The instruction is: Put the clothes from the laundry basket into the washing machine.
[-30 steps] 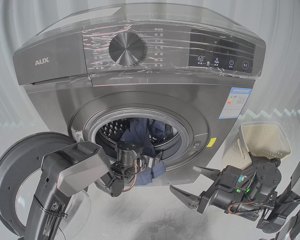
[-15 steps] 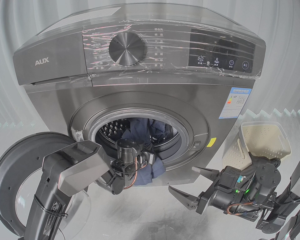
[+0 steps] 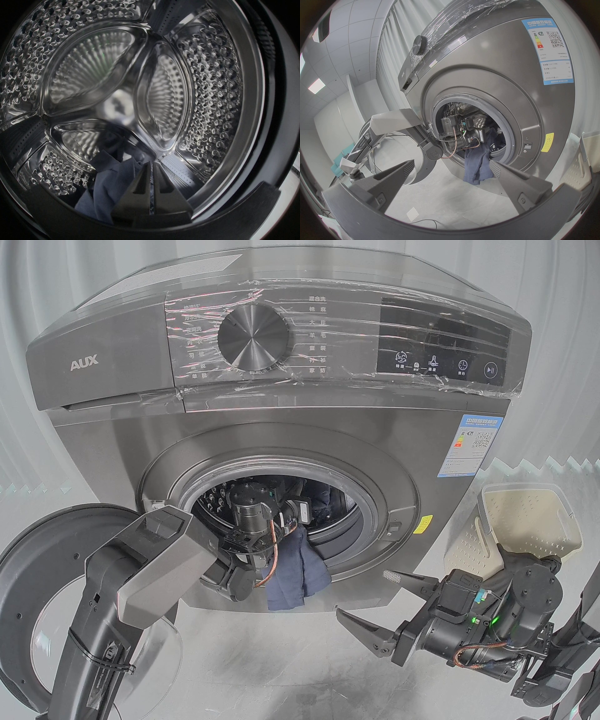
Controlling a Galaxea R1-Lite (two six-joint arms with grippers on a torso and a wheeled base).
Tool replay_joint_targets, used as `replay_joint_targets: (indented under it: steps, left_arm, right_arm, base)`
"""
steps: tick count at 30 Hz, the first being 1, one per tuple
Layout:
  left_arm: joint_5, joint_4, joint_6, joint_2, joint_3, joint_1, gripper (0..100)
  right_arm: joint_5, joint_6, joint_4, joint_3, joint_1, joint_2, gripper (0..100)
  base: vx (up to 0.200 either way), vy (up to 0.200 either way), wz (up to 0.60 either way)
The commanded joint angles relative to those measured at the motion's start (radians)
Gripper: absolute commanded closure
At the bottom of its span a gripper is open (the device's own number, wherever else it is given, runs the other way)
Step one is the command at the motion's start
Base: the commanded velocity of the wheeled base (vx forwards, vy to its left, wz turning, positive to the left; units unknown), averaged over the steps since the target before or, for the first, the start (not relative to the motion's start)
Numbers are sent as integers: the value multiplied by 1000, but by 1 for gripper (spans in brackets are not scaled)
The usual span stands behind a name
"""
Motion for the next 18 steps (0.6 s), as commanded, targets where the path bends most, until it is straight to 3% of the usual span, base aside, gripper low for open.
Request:
replay_joint_targets:
  steps: [1, 8, 9, 13, 18]
  left_arm:
    - [4, 1, -3, 22, -39, 10, 100]
    - [4, 1, -3, 10, -2, 7, 100]
    - [4, 1, -3, 10, -2, 7, 0]
    - [-4, 18, 0, -48, 96, -7, 0]
    - [-20, 130, 6, -127, 190, -15, 0]
  right_arm:
    - [1, 0, 1, -3, -3, 0, 0]
    - [1, 1, 0, -3, -3, 3, 0]
    - [1, 1, 0, -3, -3, 3, 0]
    - [1, 0, 0, -5, -4, 3, 0]
    - [1, 0, 0, -3, -4, 3, 0]
  base:
    - [0, 0, 0]
    - [0, 0, 0]
    - [0, 0, 0]
    - [0, 0, 0]
    - [0, 0, 0]
